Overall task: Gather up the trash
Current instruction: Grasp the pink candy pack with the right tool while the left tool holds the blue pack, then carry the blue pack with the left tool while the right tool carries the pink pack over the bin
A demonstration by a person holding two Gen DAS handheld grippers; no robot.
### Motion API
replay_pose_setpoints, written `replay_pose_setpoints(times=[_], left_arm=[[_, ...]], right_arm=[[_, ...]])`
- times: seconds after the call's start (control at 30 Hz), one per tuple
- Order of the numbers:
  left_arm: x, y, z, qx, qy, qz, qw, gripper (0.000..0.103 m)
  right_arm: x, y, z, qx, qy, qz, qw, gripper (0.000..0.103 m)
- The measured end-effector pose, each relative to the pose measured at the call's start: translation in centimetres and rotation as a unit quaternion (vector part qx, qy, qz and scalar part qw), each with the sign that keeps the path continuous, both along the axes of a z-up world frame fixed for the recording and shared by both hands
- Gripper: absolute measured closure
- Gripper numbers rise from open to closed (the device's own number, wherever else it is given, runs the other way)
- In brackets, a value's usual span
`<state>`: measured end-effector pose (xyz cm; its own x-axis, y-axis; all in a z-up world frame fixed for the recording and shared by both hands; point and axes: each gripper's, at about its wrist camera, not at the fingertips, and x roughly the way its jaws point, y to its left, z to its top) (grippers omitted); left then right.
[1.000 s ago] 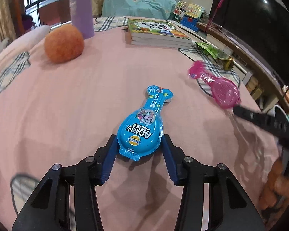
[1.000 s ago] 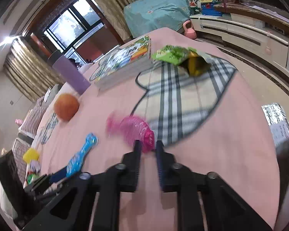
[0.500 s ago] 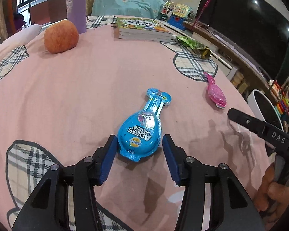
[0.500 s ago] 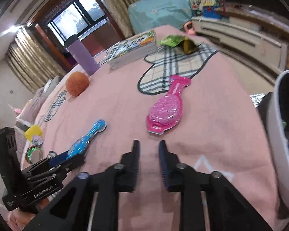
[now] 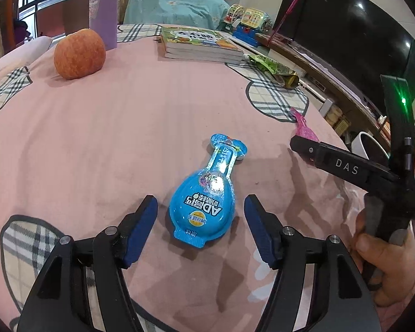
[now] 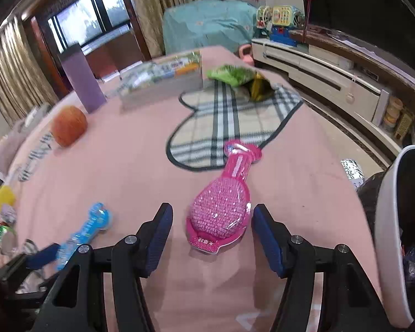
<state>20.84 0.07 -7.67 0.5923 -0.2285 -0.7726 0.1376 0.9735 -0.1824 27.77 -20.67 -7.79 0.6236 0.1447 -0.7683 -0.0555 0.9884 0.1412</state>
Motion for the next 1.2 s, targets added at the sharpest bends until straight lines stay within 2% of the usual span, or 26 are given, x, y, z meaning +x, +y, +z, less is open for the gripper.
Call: replay_pose_setpoints(times=[0.1,0.13,0.23,0.43,0.57,0.63,0.97,1.2], left_arm=[[0.1,-0.9,-0.2,0.027,-0.002,-0.009,0.9996,0.037],[0.1,-1.3,-0.3,0.04,-0.004,-0.013,0.9991,0.036],[0.0,-2.1,-0.3,0.059,-0.006,-0.029,0.9978,0.036],[-0.1,-2.0,-0.3,0.064,-0.008,-0.033,0.9974,0.038],[-0.4,-1.5,-0.2,0.054,-0.013,-0.027,0.9981,0.052],[-0.4,-1.3,-0.2,0.048,-0.013,-0.019,0.9985,0.056],[-2.1,-1.3,0.5,0.039,-0.021,0.002,0.999,0.056],[-4.1,-3.5,1.5,0.053,-0.036,-0.007,0.998,0.056]], right_arm=[[-0.3,0.0,-0.1,-0.011,-0.001,-0.007,1.0,0.044],[-0.5,-0.2,0.0,-0.013,-0.001,-0.014,1.0,0.052],[-1.0,-0.2,0.2,-0.011,-0.003,-0.019,1.0,0.054],[-3.7,-0.3,0.4,0.012,-0.011,-0.021,1.0,0.054],[-5.7,-0.8,0.6,0.035,-0.015,-0.019,0.999,0.055],[-6.7,-0.9,0.6,0.042,-0.018,-0.013,0.999,0.055],[-10.7,-2.1,0.5,0.075,-0.031,0.0,0.997,0.055],[-12.2,-3.5,0.9,0.1,-0.041,0.003,0.994,0.055]])
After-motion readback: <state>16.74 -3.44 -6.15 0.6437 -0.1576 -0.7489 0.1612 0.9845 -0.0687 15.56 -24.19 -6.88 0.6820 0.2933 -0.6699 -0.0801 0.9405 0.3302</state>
